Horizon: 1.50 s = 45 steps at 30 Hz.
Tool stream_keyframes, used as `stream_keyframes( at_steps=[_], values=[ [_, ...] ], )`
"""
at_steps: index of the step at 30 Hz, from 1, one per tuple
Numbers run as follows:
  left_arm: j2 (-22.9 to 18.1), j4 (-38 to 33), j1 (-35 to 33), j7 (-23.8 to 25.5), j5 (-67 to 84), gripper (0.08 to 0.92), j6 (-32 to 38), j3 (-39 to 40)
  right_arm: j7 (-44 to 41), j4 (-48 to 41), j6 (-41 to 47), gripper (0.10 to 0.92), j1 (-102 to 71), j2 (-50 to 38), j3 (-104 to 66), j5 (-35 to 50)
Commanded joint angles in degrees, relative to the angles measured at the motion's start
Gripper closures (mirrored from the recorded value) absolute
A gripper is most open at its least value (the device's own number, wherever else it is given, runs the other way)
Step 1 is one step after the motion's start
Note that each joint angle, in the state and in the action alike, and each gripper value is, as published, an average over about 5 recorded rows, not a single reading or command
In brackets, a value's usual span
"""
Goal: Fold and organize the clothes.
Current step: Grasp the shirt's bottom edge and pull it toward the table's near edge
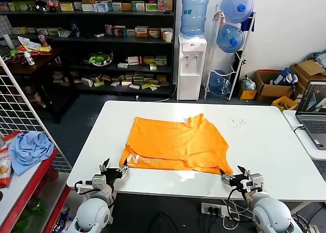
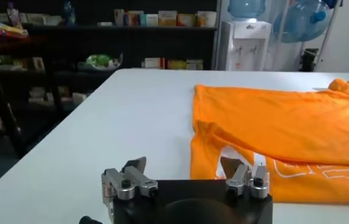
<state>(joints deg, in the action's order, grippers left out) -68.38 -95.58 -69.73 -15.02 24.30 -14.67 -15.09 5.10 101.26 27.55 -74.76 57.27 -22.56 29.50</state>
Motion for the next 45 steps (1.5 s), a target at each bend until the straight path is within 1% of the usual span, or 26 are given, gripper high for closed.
stream_keyframes(
  at_steps=[1, 10, 15, 21, 24, 27, 32, 35, 37, 40, 45],
  values=[
    [0.17, 1.17, 0.20, 0.02, 0.89, 0.212, -0.80, 0.24, -0.15, -1.20, 0.03, 0.294, 0.07, 0.09, 0.49, 0.44],
    [0.26, 0.89, -0.31, -0.12, 0.69, 0.466, -0.69, 0.15, 0.08, -1.33, -0.08, 0.554, 0.14, 0.66, 1.59, 0.09],
    [0.41, -0.31, -1.08, -0.34, 0.71, 0.614, -0.61, 0.07, 1.39, 1.20, 0.96, 0.701, -1.08, 0.00, 1.75, 0.19],
    [1.34, -3.59, -3.03, -0.95, 0.78, 0.787, -1.02, -0.02, 3.15, 5.55, 2.07, 0.862, -3.98, -2.02, 1.48, 0.52],
    [2.00, -6.32, -5.24, -1.22, 0.84, 0.867, -1.36, -0.07, 3.87, 8.01, 2.44, 0.893, -6.04, -3.18, 0.95, 0.82],
    [2.42, -8.93, -7.68, -1.36, 0.72, 0.909, -1.59, -0.04, 4.36, 10.26, 2.60, 0.892, -8.12, -3.98, 0.00, 1.24],
    [2.18, -11.38, -10.70, -0.57, -0.12, 0.911, -1.18, -0.15, 4.32, 10.91, 2.22, 0.892, -9.91, -4.48, -1.00, 1.00],
    [1.48, -11.35, -10.39, 0.23, -0.63, 0.906, 0.18, -0.34, 4.13, 10.22, 2.02, 0.892, -10.03, -4.49, -1.32, 0.93],
    [1.10, -11.03, -9.49, 0.47, -0.62, 0.880, 1.02, -0.42, 4.01, 9.83, 1.93, 0.892, -10.04, -4.49, -1.39, 0.96],
    [0.62, -9.35, -7.48, 0.82, -0.60, 0.793, 1.67, -0.57, 3.83, 9.33, 1.81, 0.892, -10.05, -4.47, -1.30, 0.93],
    [0.42, -4.33, -4.59, 1.52, -0.82, 0.638, 2.21, -0.25, 3.77, 8.75, 1.76, 0.892, -9.61, -4.45, -0.97, 0.92]
  ],
)
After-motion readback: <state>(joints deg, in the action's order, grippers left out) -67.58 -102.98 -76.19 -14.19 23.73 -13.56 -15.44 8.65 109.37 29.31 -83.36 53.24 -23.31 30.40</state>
